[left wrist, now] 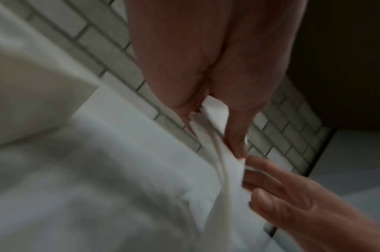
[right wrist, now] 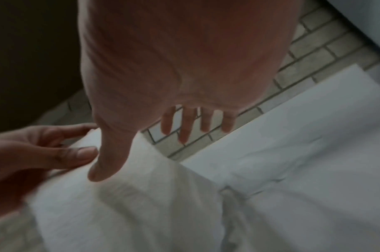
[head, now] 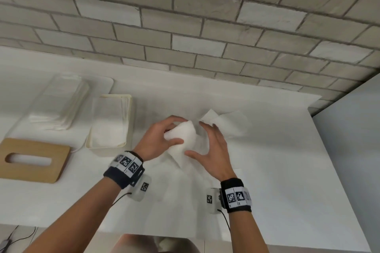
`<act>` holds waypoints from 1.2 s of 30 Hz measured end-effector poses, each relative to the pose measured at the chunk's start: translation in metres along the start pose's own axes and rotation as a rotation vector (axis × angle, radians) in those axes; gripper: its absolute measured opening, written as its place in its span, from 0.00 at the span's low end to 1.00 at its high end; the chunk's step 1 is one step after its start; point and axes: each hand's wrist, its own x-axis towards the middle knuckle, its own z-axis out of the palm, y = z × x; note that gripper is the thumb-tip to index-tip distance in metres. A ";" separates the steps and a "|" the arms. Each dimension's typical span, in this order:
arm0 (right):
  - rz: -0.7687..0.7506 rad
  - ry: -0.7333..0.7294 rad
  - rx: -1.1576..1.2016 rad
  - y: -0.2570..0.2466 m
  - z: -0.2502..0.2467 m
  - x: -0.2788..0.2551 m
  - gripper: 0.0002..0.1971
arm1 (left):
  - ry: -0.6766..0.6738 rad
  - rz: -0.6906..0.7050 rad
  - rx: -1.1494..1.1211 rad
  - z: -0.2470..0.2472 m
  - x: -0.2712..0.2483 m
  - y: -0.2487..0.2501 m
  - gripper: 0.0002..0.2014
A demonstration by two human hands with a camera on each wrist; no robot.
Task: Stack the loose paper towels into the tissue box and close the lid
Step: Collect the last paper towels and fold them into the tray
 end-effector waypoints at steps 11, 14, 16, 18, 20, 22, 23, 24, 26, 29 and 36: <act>0.113 0.178 0.845 -0.071 -0.004 0.002 0.13 | 0.156 -0.107 -0.330 -0.009 -0.014 0.044 0.15; 0.121 0.261 0.738 -0.069 0.004 0.002 0.06 | 0.167 -0.139 -0.286 -0.014 -0.014 0.041 0.22; 0.091 0.319 0.656 -0.069 0.008 0.003 0.05 | 0.139 -0.192 -0.356 -0.019 -0.014 0.040 0.17; 0.056 0.332 0.634 -0.074 0.010 0.005 0.06 | 0.129 -0.237 -0.380 -0.022 -0.013 0.041 0.20; 0.054 0.312 0.644 -0.078 0.013 0.007 0.06 | 0.121 -0.250 -0.374 -0.023 -0.014 0.041 0.24; 0.074 0.313 0.647 -0.080 0.017 0.010 0.05 | 0.125 -0.249 -0.347 -0.024 -0.015 0.043 0.29; 0.079 0.309 0.646 -0.081 0.019 0.012 0.05 | 0.128 -0.251 -0.324 -0.025 -0.017 0.043 0.32; 0.083 0.294 0.636 -0.082 0.021 0.015 0.05 | 0.143 -0.257 -0.336 -0.026 -0.017 0.041 0.33; 0.068 0.242 0.596 -0.087 0.026 0.021 0.06 | 0.176 -0.298 -0.392 -0.033 -0.020 0.036 0.34; 0.052 0.242 0.590 -0.096 0.029 0.028 0.08 | 0.221 -0.406 -0.450 -0.049 -0.021 0.033 0.34; 0.072 0.334 0.532 -0.156 0.075 0.045 0.08 | 0.241 -0.369 -0.555 -0.094 -0.029 0.033 0.24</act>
